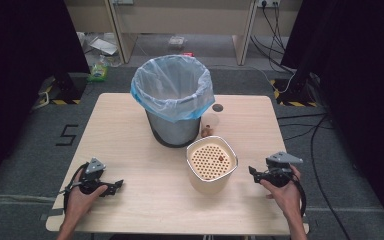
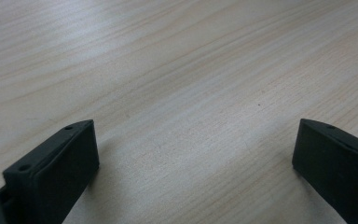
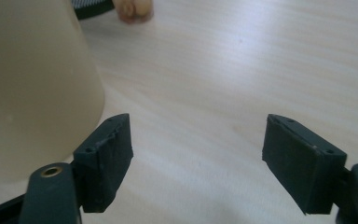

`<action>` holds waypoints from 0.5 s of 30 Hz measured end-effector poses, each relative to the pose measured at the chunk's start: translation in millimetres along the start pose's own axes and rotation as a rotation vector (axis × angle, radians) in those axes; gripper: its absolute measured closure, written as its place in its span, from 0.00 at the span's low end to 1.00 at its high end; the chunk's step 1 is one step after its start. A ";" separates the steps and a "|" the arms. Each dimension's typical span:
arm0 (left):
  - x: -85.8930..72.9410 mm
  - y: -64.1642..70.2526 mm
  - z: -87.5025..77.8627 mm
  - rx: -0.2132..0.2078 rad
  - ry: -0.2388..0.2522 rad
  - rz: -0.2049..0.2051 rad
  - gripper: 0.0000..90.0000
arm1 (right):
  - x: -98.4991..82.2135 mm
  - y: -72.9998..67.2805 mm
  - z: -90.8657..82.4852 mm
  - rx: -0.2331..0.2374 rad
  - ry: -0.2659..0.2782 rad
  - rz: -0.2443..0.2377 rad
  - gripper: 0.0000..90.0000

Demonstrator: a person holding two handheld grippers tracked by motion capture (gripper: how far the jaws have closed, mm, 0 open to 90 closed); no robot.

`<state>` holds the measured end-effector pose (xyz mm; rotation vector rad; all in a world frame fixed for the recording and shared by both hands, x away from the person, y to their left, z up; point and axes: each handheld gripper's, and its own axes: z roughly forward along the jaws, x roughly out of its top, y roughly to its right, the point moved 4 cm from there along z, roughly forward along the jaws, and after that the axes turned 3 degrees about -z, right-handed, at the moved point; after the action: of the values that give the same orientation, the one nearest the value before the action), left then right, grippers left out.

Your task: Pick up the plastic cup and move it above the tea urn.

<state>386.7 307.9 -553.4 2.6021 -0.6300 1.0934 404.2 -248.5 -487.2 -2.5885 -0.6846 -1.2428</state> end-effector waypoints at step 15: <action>0.0 0.0 0.0 0.000 0.000 0.000 0.00 | 78.3 20.3 28.5 0.031 -0.003 0.039 0.36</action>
<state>386.7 307.9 -553.4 2.6023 -0.6295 1.0930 476.0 -230.7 -443.8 -2.5670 -0.6454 -1.2069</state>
